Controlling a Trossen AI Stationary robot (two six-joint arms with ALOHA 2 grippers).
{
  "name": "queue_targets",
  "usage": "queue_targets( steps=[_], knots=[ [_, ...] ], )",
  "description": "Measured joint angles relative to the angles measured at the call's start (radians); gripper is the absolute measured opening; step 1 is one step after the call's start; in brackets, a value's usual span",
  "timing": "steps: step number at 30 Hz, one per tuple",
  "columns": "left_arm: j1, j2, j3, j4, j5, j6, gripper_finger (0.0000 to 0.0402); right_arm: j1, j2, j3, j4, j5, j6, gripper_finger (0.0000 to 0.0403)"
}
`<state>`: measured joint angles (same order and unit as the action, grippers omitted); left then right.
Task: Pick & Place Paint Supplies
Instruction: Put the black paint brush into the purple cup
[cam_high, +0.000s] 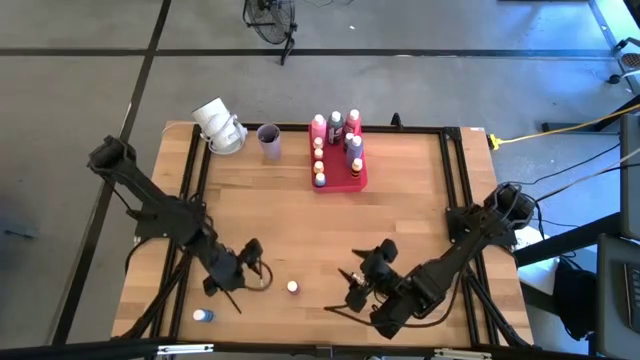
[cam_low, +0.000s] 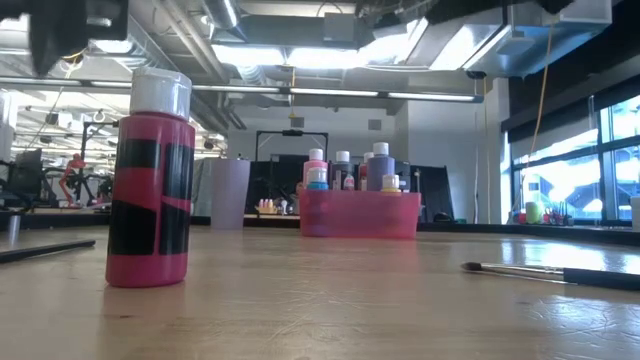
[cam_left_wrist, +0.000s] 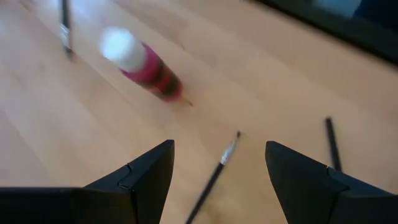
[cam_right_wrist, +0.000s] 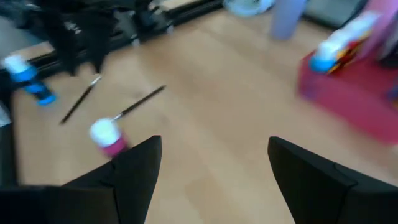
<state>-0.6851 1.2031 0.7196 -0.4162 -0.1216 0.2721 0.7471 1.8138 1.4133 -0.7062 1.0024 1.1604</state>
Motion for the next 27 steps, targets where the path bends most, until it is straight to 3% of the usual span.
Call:
queue_targets(
  steps=[5,12,18,27],
  knots=[
    [-0.028,0.134,0.001,0.000,-0.020,0.049,0.0249,0.000,0.000,-0.060,0.247,-0.064,-0.078,0.0298],
    [-0.029,0.290,0.074,-0.014,-0.018,0.081,0.0249,0.014,0.000,-0.061,0.457,-0.072,-0.181,0.0298],
    [-0.029,0.390,0.102,-0.023,0.043,0.154,0.0249,0.013,0.016,-0.061,0.576,-0.086,-0.209,0.0298],
    [-0.033,0.495,0.201,-0.109,0.039,0.290,0.0249,0.013,0.043,-0.061,0.647,-0.121,-0.208,0.0298]
  ],
)
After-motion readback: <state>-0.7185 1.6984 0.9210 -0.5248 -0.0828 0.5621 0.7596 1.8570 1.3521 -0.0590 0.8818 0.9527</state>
